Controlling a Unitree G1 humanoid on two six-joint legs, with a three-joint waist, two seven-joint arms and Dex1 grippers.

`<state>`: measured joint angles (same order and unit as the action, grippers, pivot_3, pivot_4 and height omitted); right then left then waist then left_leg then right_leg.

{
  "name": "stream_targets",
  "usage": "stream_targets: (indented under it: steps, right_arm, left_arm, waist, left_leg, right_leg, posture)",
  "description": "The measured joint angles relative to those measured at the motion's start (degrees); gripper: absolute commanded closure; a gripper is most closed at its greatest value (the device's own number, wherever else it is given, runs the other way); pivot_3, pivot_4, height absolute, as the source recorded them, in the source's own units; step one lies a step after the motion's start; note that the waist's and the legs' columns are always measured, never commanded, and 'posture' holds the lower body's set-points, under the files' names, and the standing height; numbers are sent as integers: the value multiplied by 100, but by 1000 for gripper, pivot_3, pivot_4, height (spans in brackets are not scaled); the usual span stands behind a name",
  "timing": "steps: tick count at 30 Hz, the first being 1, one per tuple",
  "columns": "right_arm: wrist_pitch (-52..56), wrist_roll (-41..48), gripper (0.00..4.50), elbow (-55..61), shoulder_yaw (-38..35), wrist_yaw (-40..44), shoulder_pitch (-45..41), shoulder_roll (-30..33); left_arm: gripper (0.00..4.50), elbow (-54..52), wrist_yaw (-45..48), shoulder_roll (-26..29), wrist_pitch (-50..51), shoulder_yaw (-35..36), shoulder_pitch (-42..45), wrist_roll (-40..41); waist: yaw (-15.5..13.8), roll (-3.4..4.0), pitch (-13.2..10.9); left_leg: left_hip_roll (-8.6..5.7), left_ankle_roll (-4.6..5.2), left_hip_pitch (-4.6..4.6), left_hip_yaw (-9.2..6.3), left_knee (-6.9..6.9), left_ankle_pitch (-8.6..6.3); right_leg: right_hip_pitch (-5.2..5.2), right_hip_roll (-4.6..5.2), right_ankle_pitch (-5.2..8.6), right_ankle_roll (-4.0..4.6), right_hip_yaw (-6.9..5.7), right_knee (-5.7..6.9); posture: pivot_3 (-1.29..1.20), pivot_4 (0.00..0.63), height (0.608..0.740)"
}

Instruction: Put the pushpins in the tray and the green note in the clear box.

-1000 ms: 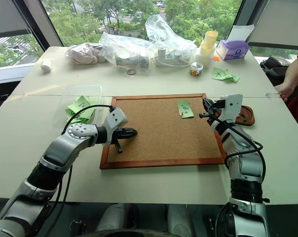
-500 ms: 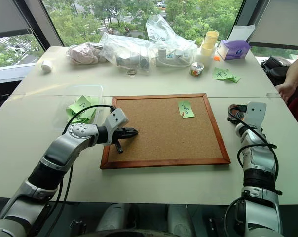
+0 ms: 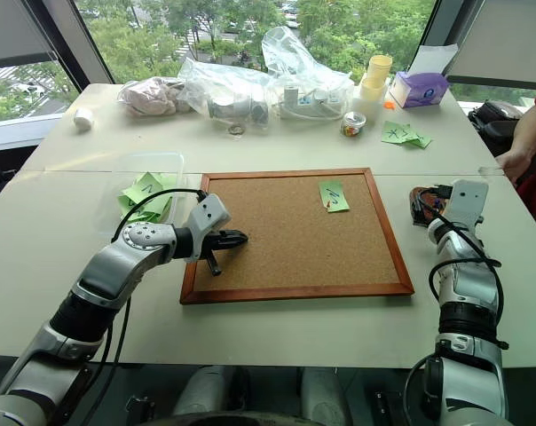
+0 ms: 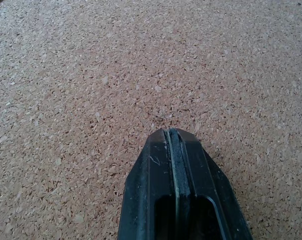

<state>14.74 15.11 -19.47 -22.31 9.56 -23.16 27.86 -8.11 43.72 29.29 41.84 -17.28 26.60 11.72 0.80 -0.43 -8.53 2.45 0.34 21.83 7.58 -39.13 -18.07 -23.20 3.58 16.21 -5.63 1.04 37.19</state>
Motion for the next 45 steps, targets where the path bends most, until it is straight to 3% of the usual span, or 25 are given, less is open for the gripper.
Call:
stream_targets:
  steps: [9, 14, 26, 29, 36, 45]
  right_arm:
    - [755, 429, 70, 1936, 1476, 1592, 611, -194]
    - [958, 367, 70, 1945, 2038, 1773, 612, -471]
    - [793, 135, 70, 981, 2127, 2081, 57, -470]
    - [801, 41, 894, 659, 2191, 2154, -217, -494]
    - [843, -172, 4474, 516, 2150, 2170, -318, -466]
    - [389, -399, 4474, 524, 2110, 2109, -156, -547]
  left_arm:
    - [4500, 13, 3, -15, -2, -9, 11, 0]
    - [4500, 17, 6, -20, -5, -9, 14, -1]
    - [4500, 2, -20, -25, -5, -1, -10, -3]
    - [4500, -4, -46, -26, -5, 4, -31, -6]
    - [4500, -52, -111, -20, -2, 12, -101, -7]
    - [4500, -47, -124, -17, -2, 9, -102, -6]
  waist:
    - [-12, 0, 0]
    - [-15, 0, 0]
    - [-6, -1, 0]
    - [0, -1, 0]
    - [7, -4, 2]
    - [4, -4, 4]
  left_leg:
    - [1, 23, 1, -2, 0, -14]
    - [2, 26, 3, -6, 0, -15]
    - [1, 24, 4, -5, 0, -14]
    - [2, 24, 1, -5, 0, -14]
    - [4, 16, 1, -5, 0, -10]
    - [7, 15, -4, -5, 2, -10]
  right_leg:
    - [1, 6, 1, 1, 0, -2]
    - [1, 11, 4, 8, -1, -3]
    - [1, 11, 4, 8, -6, -8]
    - [3, 10, 4, 8, -6, -8]
    - [3, 13, 3, 7, -5, -8]
    - [7, 14, 3, 8, -3, -8]
  posture:
    - [0, 150, 735]
    - [0, 150, 735]
    - [0, 150, 735]
    - [0, 150, 735]
    - [0, 150, 735]
    - [0, 150, 735]
